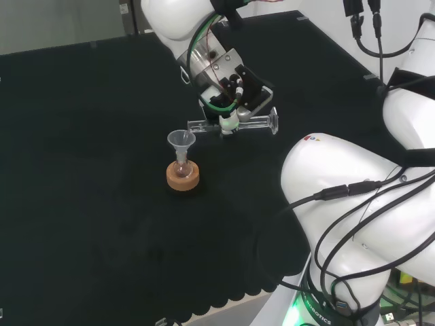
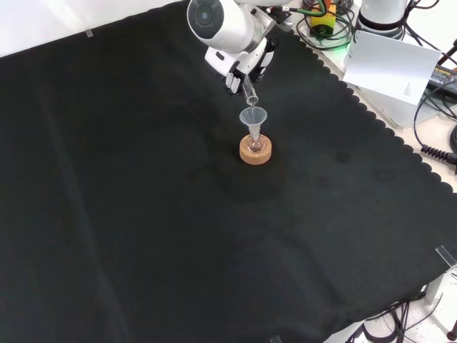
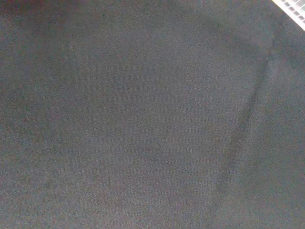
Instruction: Pour the water from the graduated cylinder into the round-bottom flask.
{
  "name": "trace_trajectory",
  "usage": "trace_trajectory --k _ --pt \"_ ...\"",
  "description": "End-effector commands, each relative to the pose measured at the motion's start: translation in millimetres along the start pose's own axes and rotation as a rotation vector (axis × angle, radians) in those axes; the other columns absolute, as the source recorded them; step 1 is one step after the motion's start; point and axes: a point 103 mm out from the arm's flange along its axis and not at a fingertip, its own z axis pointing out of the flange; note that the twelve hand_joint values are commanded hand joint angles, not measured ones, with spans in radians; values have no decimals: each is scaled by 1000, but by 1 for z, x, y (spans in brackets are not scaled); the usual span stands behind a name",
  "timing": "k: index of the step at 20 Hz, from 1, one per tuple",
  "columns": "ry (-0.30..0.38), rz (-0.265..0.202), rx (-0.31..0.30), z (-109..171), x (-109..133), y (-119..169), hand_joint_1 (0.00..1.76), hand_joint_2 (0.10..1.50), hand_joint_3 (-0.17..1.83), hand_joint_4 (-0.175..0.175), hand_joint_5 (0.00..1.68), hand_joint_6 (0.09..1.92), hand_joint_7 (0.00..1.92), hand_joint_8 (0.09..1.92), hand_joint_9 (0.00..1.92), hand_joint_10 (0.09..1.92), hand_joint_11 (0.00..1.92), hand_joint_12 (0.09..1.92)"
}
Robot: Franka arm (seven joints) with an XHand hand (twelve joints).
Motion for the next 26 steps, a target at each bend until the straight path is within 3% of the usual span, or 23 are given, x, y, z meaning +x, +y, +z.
trace_trajectory --k 1,26 --pt "-26 2 12 -5 7 -1 1330 1212 7 -70 886 899 781 1345 1151 464 1010 882" --pt "-88 6 65 -11 20 -4 1329 1214 5 -70 880 907 779 1349 1141 480 1009 878"
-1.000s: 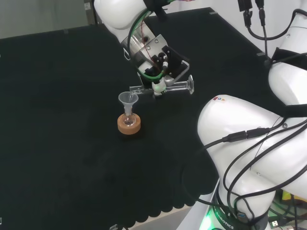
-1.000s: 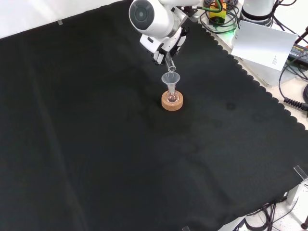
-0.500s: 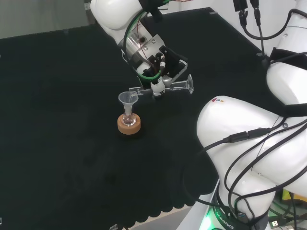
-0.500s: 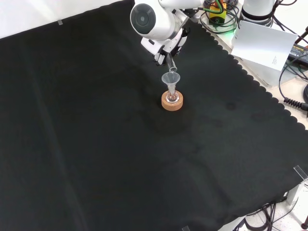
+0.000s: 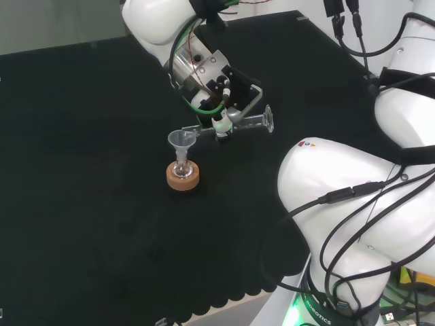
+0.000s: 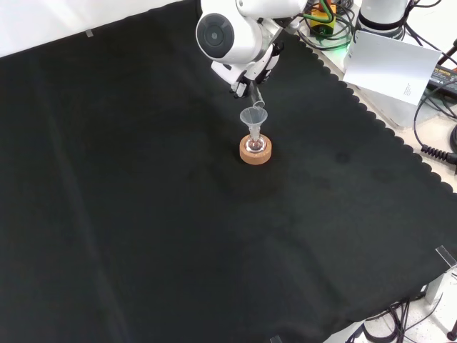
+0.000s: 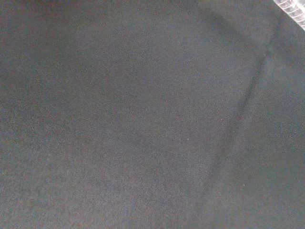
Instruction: Pour the water from the graduated cylinder into the round-bottom flask.
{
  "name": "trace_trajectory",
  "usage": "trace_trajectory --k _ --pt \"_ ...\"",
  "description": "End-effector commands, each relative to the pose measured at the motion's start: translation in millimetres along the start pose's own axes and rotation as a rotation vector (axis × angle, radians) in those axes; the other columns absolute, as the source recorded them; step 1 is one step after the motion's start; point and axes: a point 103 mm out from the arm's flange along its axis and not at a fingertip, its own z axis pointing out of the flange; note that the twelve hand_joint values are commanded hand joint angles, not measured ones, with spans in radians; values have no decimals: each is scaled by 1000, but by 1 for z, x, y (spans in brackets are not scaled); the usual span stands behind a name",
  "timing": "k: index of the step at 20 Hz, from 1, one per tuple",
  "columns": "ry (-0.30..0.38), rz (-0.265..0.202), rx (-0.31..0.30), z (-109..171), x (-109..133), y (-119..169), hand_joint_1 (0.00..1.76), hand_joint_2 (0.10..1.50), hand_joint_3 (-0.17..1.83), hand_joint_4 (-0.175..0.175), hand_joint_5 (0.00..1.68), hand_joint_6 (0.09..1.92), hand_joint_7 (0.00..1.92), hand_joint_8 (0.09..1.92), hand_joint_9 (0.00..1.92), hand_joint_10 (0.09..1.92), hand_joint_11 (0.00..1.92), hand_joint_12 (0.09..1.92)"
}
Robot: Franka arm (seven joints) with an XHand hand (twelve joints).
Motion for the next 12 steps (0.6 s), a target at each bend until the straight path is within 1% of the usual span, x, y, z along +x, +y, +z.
trace_trajectory --k 1,6,9,12 --pt "-11 -3 6 -3 5 -1 1329 1215 4 -69 880 907 779 1349 1141 481 1008 878" --pt "-15 6 21 2 0 0 1329 1215 4 -69 879 908 779 1350 1140 483 1009 878" --pt "-24 19 29 -2 7 -1 1329 1215 4 -69 879 909 778 1350 1140 484 1009 878" --pt "-19 17 33 -2 7 -1 1329 1215 4 -69 879 909 778 1351 1140 484 1008 878"
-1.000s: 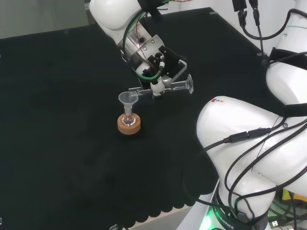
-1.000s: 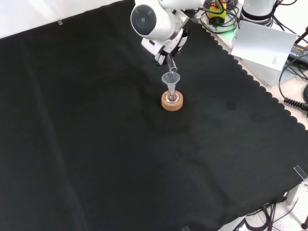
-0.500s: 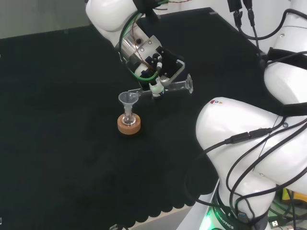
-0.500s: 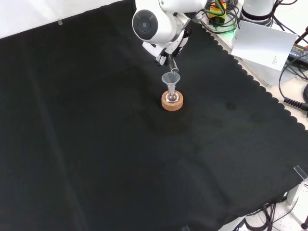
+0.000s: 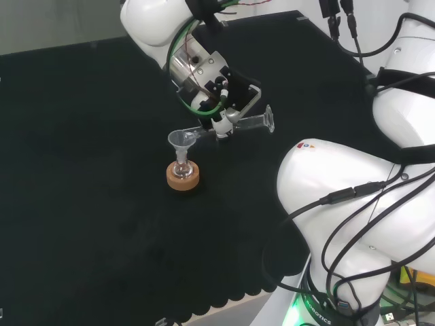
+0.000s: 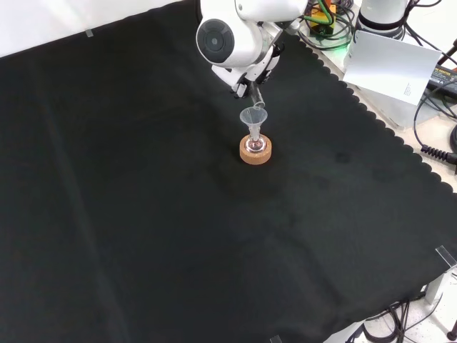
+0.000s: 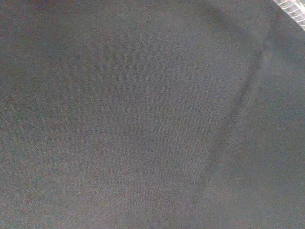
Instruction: Pour the water from the graduated cylinder into the round-bottom flask.
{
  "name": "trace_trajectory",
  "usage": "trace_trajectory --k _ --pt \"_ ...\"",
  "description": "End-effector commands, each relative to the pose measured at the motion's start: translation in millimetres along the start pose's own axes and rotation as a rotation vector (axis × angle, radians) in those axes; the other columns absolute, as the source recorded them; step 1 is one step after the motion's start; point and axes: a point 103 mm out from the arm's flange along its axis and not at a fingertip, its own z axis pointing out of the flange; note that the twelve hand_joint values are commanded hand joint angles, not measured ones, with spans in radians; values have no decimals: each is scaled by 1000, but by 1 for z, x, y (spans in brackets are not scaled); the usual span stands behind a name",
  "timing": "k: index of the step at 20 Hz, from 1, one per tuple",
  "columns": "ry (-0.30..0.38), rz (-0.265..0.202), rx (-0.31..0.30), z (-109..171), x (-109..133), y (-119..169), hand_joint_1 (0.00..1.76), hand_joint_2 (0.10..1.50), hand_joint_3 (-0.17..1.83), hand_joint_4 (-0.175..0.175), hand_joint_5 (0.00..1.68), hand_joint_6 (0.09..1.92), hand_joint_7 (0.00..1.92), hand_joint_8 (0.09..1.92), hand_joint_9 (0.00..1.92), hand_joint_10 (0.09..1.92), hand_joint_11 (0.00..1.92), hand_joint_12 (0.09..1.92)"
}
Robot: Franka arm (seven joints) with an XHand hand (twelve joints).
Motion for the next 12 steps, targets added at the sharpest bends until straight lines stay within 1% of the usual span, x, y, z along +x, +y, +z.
trace_trajectory --k 1,3,9,12 --pt "-3 5 9 -2 4 -1 1329 1215 4 -69 879 909 778 1351 1139 485 1008 878" --pt "0 0 2 -1 3 -1 1329 1216 4 -69 878 909 777 1351 1139 485 1008 878" --pt "-4 6 2 -4 6 -2 1328 1217 4 -69 876 910 776 1353 1138 488 1008 878" --pt "26 -16 -15 -2 3 -2 1328 1217 4 -69 876 911 775 1354 1137 490 1009 878"
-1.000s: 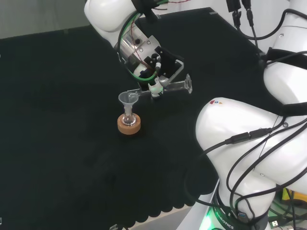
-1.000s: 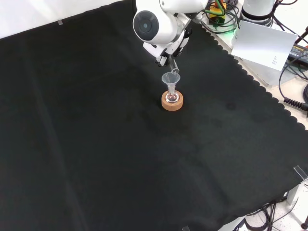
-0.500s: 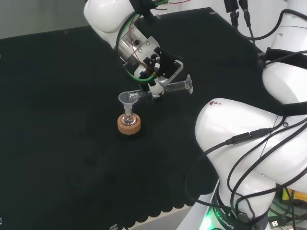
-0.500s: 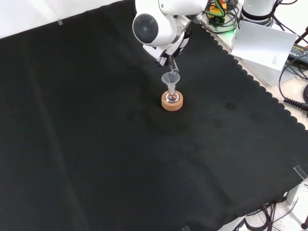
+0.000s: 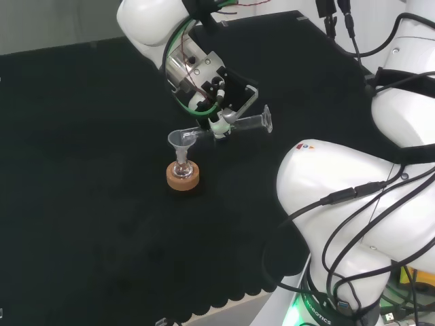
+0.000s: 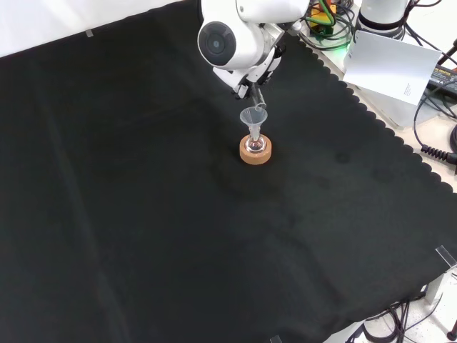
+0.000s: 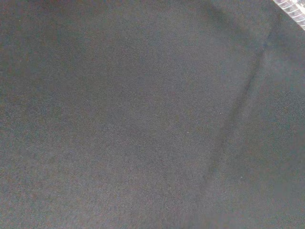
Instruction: Pour the water from the graduated cylinder into the round-bottom flask.
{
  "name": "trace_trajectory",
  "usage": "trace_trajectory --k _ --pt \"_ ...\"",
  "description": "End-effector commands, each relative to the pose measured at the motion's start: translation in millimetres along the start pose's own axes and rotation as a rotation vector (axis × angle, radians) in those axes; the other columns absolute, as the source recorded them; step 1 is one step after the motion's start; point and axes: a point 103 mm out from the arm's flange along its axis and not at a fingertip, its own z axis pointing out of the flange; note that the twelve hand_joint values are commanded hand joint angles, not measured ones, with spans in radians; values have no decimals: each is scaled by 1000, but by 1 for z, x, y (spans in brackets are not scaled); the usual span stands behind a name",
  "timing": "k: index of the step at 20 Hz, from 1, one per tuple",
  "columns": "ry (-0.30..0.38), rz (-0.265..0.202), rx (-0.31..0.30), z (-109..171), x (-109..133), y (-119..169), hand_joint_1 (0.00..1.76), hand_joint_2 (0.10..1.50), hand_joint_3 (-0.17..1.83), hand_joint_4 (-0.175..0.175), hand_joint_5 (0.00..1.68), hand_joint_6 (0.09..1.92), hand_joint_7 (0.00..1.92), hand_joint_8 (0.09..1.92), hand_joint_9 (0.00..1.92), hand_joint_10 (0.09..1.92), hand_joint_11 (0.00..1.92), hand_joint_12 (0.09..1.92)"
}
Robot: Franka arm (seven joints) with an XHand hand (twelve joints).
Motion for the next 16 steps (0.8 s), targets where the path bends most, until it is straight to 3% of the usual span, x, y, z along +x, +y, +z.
trace_trajectory --k 1,16 --pt "41 -29 -28 2 -4 -1 1328 1217 4 -69 876 911 775 1355 1137 490 1009 878" --pt "326 -191 -168 11 -23 0 1328 1219 4 -69 874 913 772 1358 1130 495 1004 876"
